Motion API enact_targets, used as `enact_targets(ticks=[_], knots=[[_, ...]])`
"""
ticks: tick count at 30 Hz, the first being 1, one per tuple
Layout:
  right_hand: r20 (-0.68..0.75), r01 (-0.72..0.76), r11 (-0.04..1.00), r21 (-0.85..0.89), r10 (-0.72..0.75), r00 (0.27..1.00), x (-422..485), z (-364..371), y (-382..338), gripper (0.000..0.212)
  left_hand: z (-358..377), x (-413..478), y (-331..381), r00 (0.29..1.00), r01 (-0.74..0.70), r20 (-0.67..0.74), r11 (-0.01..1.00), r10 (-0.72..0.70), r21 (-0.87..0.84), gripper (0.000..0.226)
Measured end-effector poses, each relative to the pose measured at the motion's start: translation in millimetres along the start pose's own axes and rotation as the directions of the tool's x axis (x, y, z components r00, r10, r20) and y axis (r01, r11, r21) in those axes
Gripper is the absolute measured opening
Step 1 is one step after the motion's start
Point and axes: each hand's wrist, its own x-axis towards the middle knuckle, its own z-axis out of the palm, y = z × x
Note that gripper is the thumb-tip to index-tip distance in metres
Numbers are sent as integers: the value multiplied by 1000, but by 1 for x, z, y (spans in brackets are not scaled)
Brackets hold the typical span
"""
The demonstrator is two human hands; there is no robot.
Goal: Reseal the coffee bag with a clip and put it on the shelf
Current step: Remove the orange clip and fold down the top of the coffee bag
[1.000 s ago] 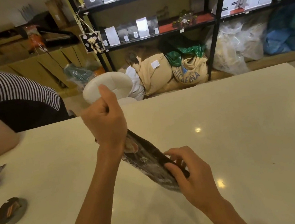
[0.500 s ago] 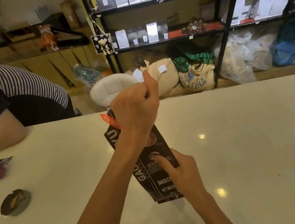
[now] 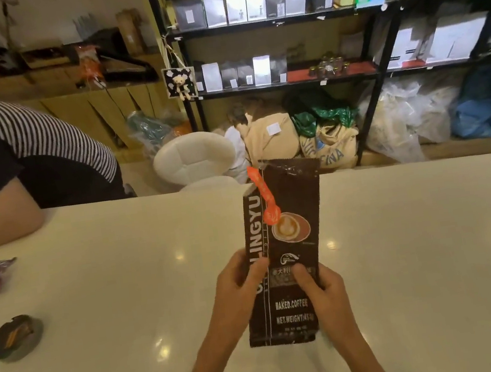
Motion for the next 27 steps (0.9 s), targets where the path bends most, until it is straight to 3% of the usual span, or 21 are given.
enact_targets(ticks=[2,4,6,9,11,13,15,18,21,24,27], knots=[[47,-3,1000,-22,4,999,0,9,1,25,-2,-4,-17,989,-8,-147,999,15,51,16],[30,32,998,-61,-30,999,-1,21,2,16,-5,-2,-15,966,-26,-252,994,52,104,21],[2,104,990,-97,-104,995,-2,35,1,14,-11,1,-10,966,-15,-260,1000,18,12,22],[28,169,980,-108,-167,986,2,38,-4,25,-22,5,-2,987,24,-155,991,-44,-128,27],[128,160,981,-110,-146,981,7,31,-10,33,-25,6,1,989,1,-144,991,-21,-137,27],[192,163,979,-125,-137,972,14,29,-17,37,-24,9,1,972,-84,-226,994,66,-74,24],[105,164,982,-95,-154,982,19,38,-25,30,-19,12,0,959,-144,-246,990,139,-4,20],[-112,231,965,-128,-245,963,22,55,-35,19,-16,13,4,982,-146,-126,989,142,-26,14],[-75,291,930,-226,-314,946,20,59,-34,16,-17,20,12,966,-173,-209,981,153,-84,10],[-30,291,937,-196,-302,953,21,56,-35,23,-13,25,14,921,-216,-332,976,204,2,18],[-165,289,941,-174,-317,934,26,50,-47,23,-4,21,12,951,-226,-219,974,216,-20,16]])
